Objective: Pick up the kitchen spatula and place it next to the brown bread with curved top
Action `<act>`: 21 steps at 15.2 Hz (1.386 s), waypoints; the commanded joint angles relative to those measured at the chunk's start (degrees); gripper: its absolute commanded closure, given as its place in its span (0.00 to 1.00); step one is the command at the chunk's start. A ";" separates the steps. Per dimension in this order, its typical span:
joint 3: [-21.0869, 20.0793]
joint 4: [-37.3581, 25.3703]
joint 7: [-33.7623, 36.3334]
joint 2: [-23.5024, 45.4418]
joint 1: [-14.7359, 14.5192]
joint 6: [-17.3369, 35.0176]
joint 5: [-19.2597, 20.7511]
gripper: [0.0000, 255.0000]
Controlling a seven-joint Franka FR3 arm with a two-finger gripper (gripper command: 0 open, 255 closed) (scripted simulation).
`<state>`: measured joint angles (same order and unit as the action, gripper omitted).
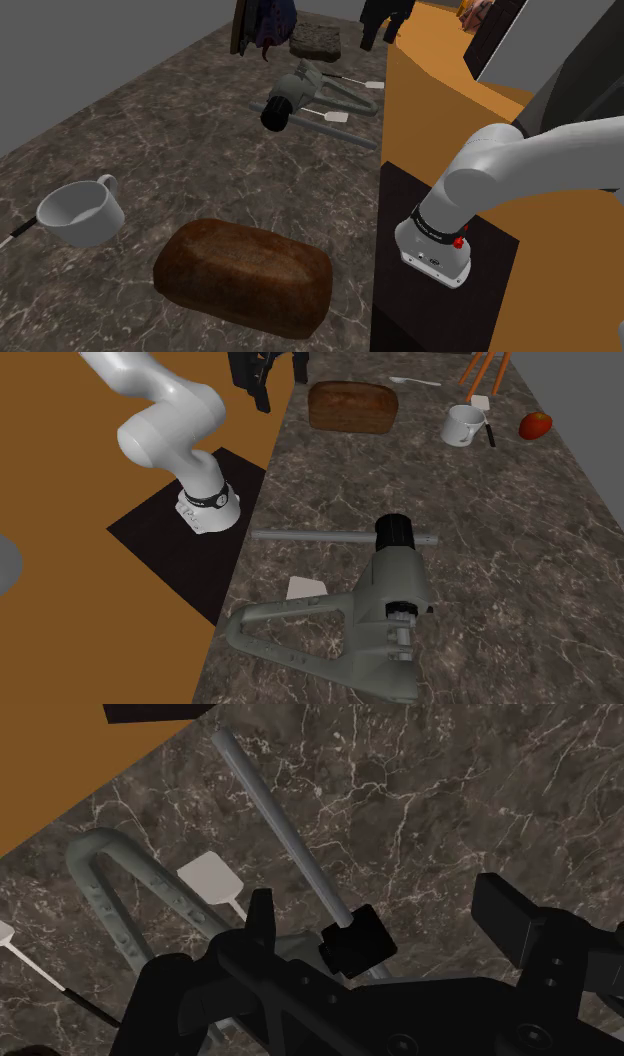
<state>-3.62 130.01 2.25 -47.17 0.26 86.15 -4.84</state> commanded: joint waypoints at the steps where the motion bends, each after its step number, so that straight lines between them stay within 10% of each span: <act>1: 0.00 0.00 0.00 0.00 0.00 0.00 0.00 0.00; 21: 4.58 -12.15 -18.89 40.12 -1.28 22.96 3.94 0.00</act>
<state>1.00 118.84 -15.94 -9.11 -0.89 108.25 -0.97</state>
